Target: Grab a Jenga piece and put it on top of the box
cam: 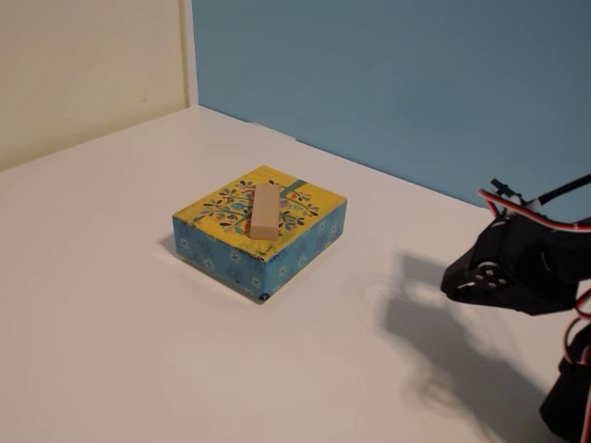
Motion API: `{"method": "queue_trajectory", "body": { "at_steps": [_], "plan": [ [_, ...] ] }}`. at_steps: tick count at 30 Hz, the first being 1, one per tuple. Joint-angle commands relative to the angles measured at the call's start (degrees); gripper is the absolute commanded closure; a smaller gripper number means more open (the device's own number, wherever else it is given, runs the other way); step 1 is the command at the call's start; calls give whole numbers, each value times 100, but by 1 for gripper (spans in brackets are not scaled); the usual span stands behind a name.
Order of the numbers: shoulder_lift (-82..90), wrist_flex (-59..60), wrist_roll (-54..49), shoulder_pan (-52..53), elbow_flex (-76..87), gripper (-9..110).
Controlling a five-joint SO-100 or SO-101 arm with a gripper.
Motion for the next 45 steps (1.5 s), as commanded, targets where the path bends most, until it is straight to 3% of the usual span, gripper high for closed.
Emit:
{"method": "queue_trajectory", "body": {
  "at_steps": [1, 45],
  "plan": [
    [35, -70, 0, 18, -26, 101],
    [35, -97, 176, -149, -35, 101]
  ]
}}
